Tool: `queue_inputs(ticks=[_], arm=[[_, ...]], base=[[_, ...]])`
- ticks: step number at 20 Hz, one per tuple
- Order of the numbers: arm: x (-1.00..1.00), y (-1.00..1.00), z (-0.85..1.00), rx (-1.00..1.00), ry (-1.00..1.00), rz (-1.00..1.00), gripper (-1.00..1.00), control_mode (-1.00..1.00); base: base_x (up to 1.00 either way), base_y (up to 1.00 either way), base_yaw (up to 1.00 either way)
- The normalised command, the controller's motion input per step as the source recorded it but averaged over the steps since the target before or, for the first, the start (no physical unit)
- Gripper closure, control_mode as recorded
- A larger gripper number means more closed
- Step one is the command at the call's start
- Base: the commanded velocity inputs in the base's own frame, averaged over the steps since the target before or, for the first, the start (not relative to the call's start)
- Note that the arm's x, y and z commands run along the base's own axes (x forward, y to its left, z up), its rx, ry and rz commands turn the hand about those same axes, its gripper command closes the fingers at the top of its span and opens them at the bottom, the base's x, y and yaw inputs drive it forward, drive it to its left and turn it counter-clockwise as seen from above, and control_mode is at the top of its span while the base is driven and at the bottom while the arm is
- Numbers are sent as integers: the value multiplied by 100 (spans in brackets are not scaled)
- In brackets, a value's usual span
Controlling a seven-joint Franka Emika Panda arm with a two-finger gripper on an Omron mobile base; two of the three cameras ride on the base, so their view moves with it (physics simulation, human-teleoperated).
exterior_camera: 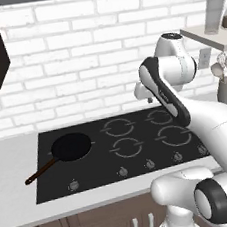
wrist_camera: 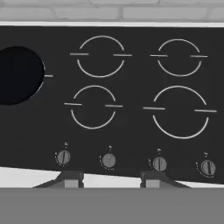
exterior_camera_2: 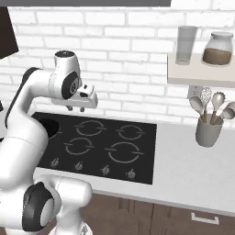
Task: Turn off the front left burner of the stove.
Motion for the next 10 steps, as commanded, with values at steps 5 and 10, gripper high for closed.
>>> queue_inputs(ticks=[5,10], arm=[[-41,44,-12,-6,-4,23,-100,-100],[-45,100,-36,-7,0,46,-100,-100]], base=[[0,0,0],[0,0,0]])
